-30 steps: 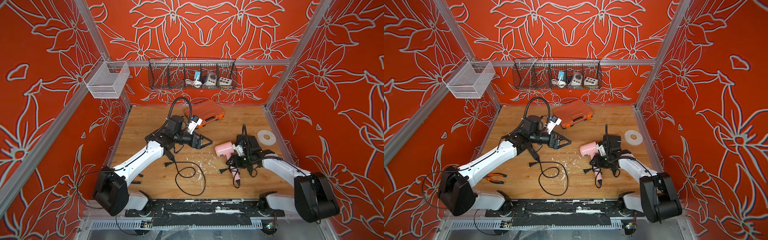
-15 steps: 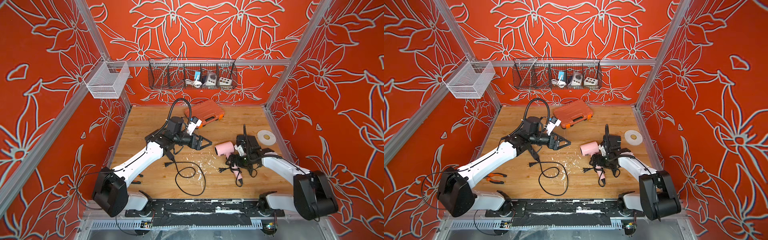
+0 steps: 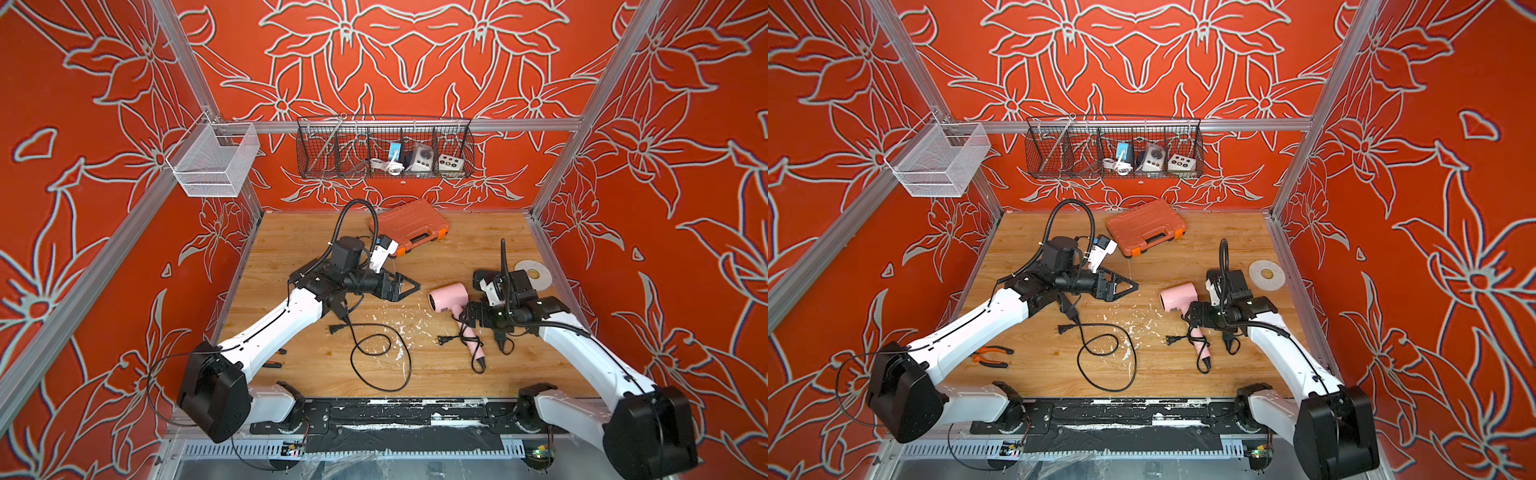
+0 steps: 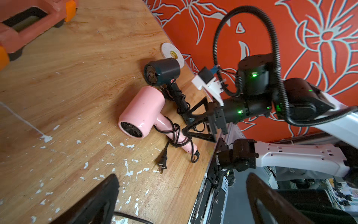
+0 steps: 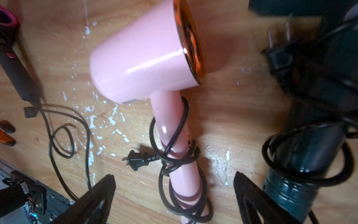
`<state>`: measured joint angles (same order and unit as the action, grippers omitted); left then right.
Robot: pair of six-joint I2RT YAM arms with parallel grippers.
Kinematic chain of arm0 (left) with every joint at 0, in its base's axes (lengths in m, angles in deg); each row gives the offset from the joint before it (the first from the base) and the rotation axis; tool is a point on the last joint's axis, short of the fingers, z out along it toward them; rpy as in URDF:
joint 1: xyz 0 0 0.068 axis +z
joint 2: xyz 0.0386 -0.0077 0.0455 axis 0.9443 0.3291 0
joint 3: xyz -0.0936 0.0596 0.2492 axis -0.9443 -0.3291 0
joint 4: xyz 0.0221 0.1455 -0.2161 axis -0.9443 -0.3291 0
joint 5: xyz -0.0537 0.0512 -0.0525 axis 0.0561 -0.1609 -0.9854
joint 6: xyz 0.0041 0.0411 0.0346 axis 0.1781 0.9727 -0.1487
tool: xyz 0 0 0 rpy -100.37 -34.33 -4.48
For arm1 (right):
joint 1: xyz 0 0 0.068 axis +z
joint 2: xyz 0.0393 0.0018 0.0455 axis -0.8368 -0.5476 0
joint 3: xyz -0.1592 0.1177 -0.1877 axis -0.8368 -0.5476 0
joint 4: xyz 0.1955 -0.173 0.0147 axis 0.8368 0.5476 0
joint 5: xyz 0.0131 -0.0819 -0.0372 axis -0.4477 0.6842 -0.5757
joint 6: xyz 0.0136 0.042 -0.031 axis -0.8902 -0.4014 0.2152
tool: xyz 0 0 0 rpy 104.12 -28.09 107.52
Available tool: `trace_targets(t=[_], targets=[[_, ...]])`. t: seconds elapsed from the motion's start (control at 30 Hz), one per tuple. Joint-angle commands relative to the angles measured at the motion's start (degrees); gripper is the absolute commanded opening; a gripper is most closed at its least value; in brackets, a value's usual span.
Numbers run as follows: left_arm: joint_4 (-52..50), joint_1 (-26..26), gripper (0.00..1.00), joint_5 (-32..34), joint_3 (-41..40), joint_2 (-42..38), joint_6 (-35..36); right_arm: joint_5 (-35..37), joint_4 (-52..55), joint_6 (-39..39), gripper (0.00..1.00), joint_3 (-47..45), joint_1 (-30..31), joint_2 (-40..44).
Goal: Wrap the cord around the hair dryer
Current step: Place the hair dryer at the center of the board, then pick up the hair dryer from the center of the board.
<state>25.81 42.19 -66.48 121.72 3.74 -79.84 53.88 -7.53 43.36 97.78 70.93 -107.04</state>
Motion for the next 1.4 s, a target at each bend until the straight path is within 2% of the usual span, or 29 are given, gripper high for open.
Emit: trace_targets(t=[0.0, 0.17, 0.33, 0.5, 0.8, 0.93, 1.1, 1.37], targets=[[-5.1, 0.1, 1.00, 8.6, -1.0, -2.7, -1.2, 0.5, 2.7, 1.1, 0.99, 3.9, 0.5, 1.2], [-12.0, 1.3, 0.99, 19.4, -2.5, -6.1, -4.7, 2.1, 5.8, 2.6, 0.99, 8.3, 2.3, 0.1], [-17.0, 4.0, 0.96, 25.4, -4.2, -9.3, -8.4, 2.5, 6.2, 3.6, 0.99, 10.9, 4.4, -0.1], [-21.8, 8.6, 0.91, 30.2, -4.8, -8.6, -11.5, 3.7, 7.0, 4.8, 0.99, 13.8, 6.3, -1.2], [-25.8, 15.1, 0.78, 32.4, -2.4, 3.6, -15.6, 3.9, 7.6, 5.9, 0.99, 15.2, 7.6, -1.8], [-25.7, 15.3, 0.73, 33.2, -2.0, 8.0, -17.9, 4.1, 7.9, 6.1, 0.99, 14.5, 7.7, -1.0], [-26.2, 15.3, 0.69, 39.3, -1.4, 9.3, -18.9, 3.8, 7.8, 6.5, 0.99, 13.7, 7.7, -0.4], [-26.2, 15.3, 0.62, 41.9, -0.5, 13.9, -21.2, 3.1, 6.3, 6.0, 0.99, 13.4, 7.7, -1.1]])
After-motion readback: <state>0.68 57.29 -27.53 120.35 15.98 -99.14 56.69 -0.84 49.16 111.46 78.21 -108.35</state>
